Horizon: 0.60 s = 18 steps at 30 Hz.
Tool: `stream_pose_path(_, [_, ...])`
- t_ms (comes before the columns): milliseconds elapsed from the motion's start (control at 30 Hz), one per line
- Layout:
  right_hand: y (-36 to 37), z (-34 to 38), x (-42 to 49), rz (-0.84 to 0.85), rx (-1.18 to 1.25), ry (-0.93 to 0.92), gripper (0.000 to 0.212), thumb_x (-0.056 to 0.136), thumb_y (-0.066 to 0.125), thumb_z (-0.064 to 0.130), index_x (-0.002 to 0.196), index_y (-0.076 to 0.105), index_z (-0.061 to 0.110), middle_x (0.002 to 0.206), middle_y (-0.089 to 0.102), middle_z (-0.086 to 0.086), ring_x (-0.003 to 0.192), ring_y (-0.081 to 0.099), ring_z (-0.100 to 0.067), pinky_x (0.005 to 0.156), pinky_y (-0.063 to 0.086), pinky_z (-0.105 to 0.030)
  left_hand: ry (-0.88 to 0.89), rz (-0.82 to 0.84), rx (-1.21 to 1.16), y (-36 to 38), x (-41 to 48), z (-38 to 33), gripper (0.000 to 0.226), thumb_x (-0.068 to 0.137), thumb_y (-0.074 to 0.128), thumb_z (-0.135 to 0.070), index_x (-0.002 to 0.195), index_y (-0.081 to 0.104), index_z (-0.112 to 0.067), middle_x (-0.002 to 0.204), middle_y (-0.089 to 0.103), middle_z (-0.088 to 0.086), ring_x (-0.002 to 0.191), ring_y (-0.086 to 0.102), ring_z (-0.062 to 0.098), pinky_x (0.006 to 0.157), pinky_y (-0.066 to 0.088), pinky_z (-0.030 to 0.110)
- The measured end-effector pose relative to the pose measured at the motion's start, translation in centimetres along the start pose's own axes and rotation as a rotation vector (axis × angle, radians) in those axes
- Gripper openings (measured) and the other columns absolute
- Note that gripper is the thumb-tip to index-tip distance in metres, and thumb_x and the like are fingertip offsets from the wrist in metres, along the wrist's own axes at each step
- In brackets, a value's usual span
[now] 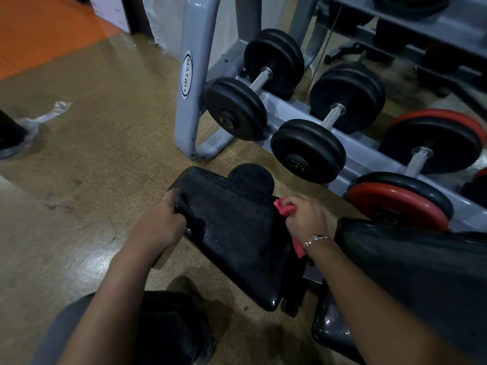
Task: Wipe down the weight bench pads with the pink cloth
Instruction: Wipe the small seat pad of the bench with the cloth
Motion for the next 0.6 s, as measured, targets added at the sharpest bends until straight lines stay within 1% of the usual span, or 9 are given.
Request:
stream_pose_path(67, [0.6,1.1,-0.2,-0.024,0.059,-0.038,0.043,0.081,0.054,0.000,0.093,0.073,0.037,0.105,0.069,0.019,0.101,0.063,-0.014,0.094,0.048,-0.029,-0.016,0.001,-0.012,-0.2,-0.1,0.1,0.085,0.063,0.039,-0.026,0.148,0.038,-0.030,0.134,0.061,0.012,0.121,0.056,0.034,0.100,0.045,0.043])
stream_pose_path(100, [0.9,1.4,-0.8,-0.016,0.094,-0.079,0.044,0.081,0.053,0.000,0.093,0.073,0.038,0.104,0.068,0.023,0.101,0.063,-0.010,0.096,0.045,-0.023,-0.019,-0.001,-0.014,-0.1,-0.1,0.1,0.087,0.061,0.037,-0.026,0.148,0.038,-0.029,0.134,0.060,0.012,0.121,0.055,0.035,0.100,0.045,0.044])
stream_pose_path(133, [1.0,1.6,-1.7,0.000,0.095,-0.122,0.044,0.081,0.053,-0.001,0.091,0.074,0.037,0.104,0.066,0.026,0.102,0.061,-0.008,0.095,0.041,-0.017,-0.018,-0.002,-0.006,0.0,0.0,0.1,0.088,0.060,0.036,-0.027,0.148,0.039,-0.027,0.136,0.058,0.013,0.122,0.054,0.036,0.101,0.045,0.045])
stream_pose_path(167, [0.9,1.6,-2.6,0.014,0.084,-0.168,0.043,0.080,0.054,-0.001,0.090,0.074,0.036,0.105,0.064,0.026,0.104,0.058,-0.009,0.092,0.039,-0.016,-0.016,-0.008,0.013,0.1,0.0,-0.1,0.089,0.060,0.035,-0.027,0.149,0.039,-0.026,0.140,0.053,0.013,0.126,0.051,0.037,0.103,0.043,0.046])
stream_pose_path(267, [0.3,0.4,-2.9,0.014,0.030,-0.194,0.041,0.076,0.056,-0.002,0.091,0.073,0.033,0.104,0.064,0.019,0.105,0.057,-0.017,0.093,0.044,-0.030,0.027,-0.033,0.056,0.1,0.2,-0.6,0.088,0.060,0.032,-0.026,0.148,0.045,-0.025,0.148,0.045,0.011,0.133,0.044,0.038,0.111,0.037,0.050])
stream_pose_path(400, [0.2,0.1,-1.2,-0.051,0.014,-0.068,0.044,0.084,0.054,-0.001,0.100,0.074,0.034,0.107,0.068,0.016,0.104,0.059,-0.012,0.100,0.046,-0.035,0.083,-0.008,0.091,0.4,0.0,-1.4,0.086,0.062,0.033,-0.024,0.146,0.050,-0.027,0.153,0.043,0.005,0.138,0.040,0.035,0.114,0.035,0.050])
stream_pose_path(467, [0.4,1.2,-2.1,-0.041,0.024,-0.102,0.043,0.088,0.054,0.001,0.105,0.074,0.035,0.114,0.066,0.021,0.107,0.056,-0.007,0.103,0.041,-0.028,0.101,0.013,0.124,0.7,-0.2,-1.7,0.077,0.070,0.038,-0.020,0.145,0.050,-0.025,0.155,0.041,0.007,0.140,0.038,0.035,0.115,0.034,0.048])
stream_pose_path(533, [0.3,1.3,-3.3,-0.007,0.058,-0.168,0.042,0.087,0.057,0.001,0.104,0.076,0.034,0.111,0.063,0.022,0.102,0.051,-0.006,0.096,0.040,-0.021,0.102,0.018,0.139,0.8,-0.2,-1.9,0.070,0.077,0.043,-0.013,0.145,0.051,-0.024,0.156,0.040,0.009,0.141,0.037,0.036,0.115,0.032,0.047])
stream_pose_path(600, [-0.2,0.3,-3.4,0.026,0.048,-0.188,0.041,0.083,0.058,-0.001,0.100,0.076,0.032,0.108,0.063,0.017,0.101,0.053,-0.010,0.093,0.045,-0.028,0.102,0.018,0.153,0.8,-0.2,-2.0,0.076,0.070,0.038,-0.021,0.145,0.051,-0.026,0.156,0.040,0.009,0.140,0.038,0.036,0.114,0.034,0.047])
Point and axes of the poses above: each hand's wrist, its own x-axis towards the middle knuckle, its own y-axis out of the palm, z = x × y, the point moved 7 cm from there along x, towards the middle knuckle
